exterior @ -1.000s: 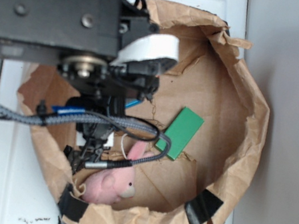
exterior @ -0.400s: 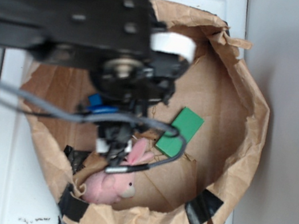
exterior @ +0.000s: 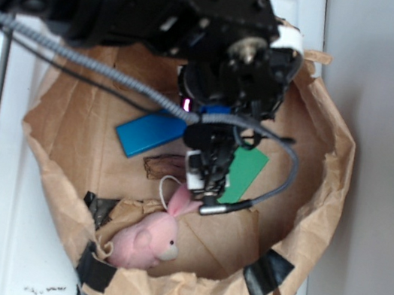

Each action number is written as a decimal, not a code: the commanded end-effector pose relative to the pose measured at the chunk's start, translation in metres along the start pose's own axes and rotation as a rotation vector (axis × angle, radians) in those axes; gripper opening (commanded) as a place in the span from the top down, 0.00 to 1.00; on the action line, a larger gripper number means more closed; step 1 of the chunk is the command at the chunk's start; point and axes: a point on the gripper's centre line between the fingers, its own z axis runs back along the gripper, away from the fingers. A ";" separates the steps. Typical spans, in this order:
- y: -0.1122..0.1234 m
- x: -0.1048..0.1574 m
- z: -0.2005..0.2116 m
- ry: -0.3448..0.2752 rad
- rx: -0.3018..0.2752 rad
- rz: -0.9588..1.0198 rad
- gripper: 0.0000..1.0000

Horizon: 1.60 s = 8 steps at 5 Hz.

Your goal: Grab the blue block.

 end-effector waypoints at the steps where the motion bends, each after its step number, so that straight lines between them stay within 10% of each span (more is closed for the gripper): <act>1: 0.021 -0.019 0.009 -0.063 0.011 -0.033 0.00; 5: 0.021 -0.029 -0.043 -0.095 0.045 -0.030 0.00; 6: 0.023 -0.036 -0.041 -0.102 0.045 -0.018 1.00; 8: 0.016 -0.023 -0.026 -0.173 0.001 0.018 1.00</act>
